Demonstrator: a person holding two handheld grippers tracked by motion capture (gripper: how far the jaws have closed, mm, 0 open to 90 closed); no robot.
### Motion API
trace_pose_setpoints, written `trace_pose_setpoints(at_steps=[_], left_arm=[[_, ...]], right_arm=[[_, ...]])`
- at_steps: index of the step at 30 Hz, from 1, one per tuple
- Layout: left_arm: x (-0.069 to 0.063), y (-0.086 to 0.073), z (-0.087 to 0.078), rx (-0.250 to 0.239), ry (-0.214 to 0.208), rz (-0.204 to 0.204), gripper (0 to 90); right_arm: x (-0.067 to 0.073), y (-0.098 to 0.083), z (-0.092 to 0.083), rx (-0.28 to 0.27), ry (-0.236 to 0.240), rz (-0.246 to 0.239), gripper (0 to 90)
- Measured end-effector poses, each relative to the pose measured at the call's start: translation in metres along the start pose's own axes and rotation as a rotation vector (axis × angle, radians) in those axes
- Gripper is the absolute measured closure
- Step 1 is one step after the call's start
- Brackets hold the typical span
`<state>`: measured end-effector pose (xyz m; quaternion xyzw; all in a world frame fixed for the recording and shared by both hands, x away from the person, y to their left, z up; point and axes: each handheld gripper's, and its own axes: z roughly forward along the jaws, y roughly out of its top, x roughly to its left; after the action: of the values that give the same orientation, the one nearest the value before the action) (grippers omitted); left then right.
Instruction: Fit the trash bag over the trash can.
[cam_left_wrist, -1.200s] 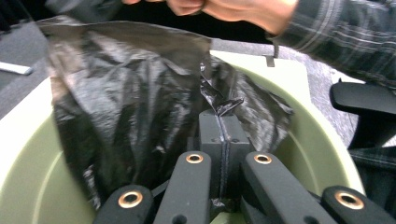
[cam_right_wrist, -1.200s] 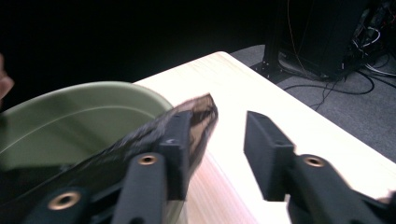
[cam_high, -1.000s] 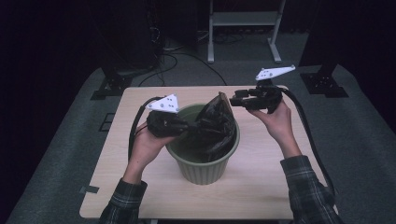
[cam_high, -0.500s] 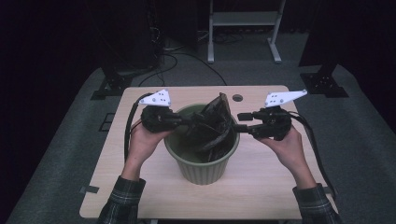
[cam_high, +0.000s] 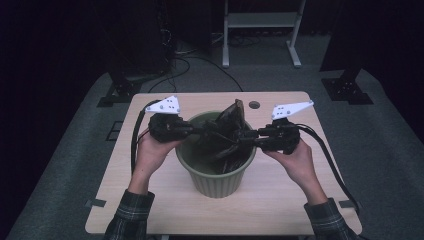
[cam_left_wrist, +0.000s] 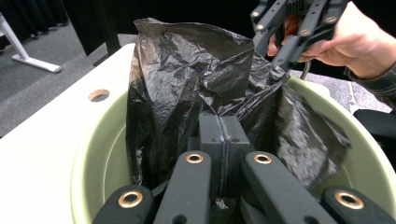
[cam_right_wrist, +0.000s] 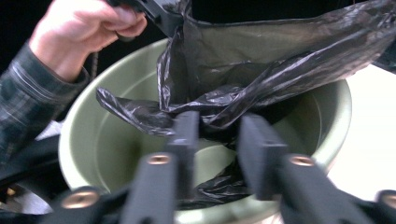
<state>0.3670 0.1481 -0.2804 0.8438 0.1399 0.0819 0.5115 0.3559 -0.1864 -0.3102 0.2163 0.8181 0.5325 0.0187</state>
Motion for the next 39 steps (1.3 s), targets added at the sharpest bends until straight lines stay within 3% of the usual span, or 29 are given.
trace_pose_setpoints(at_steps=[1, 2, 3, 4, 11, 21, 28, 32, 33, 34, 39], left_arm=[[0.000, 0.000, -0.001, 0.000, -0.001, -0.001, 90.0], [0.000, 0.000, -0.001, 0.000, -0.001, -0.001, 90.0], [0.000, -0.002, -0.004, -0.004, 0.003, -0.002, 90.0], [0.000, -0.004, -0.005, -0.008, 0.004, -0.008, 90.0], [0.004, -0.018, -0.024, -0.009, 0.035, -0.037, 90.0], [0.016, -0.051, -0.069, -0.027, 0.112, -0.110, 90.0], [0.025, -0.068, -0.080, -0.018, 0.147, -0.152, 90.0], [0.025, -0.069, -0.080, -0.021, 0.147, -0.151, 90.0], [0.025, -0.069, -0.079, -0.021, 0.143, -0.146, 90.0], [0.025, -0.069, -0.079, -0.021, 0.143, -0.146, 90.0], [0.024, -0.067, -0.079, -0.023, 0.141, -0.144, 90.0]], right_arm=[[0.000, 0.001, 0.002, 0.006, -0.003, -0.010, 77.8], [0.000, 0.001, 0.002, 0.006, -0.003, -0.010, 77.8], [0.000, 0.001, 0.003, 0.015, -0.020, -0.038, 88.3], [0.000, 0.001, 0.003, 0.015, -0.026, -0.043, 89.6], [-0.009, 0.002, -0.013, 0.005, -0.098, -0.039, 89.8], [-0.033, -0.009, -0.050, -0.014, -0.183, 0.003, 89.8], [-0.044, -0.020, -0.057, 0.004, -0.209, 0.034, 89.6], [-0.041, -0.020, -0.058, -0.007, -0.194, 0.023, 82.5], [-0.039, -0.018, -0.061, -0.026, -0.192, 0.021, 73.0], [-0.038, -0.017, -0.062, -0.034, -0.191, 0.016, 70.2], [-0.030, -0.007, -0.070, -0.088, -0.185, -0.011, 66.1]])
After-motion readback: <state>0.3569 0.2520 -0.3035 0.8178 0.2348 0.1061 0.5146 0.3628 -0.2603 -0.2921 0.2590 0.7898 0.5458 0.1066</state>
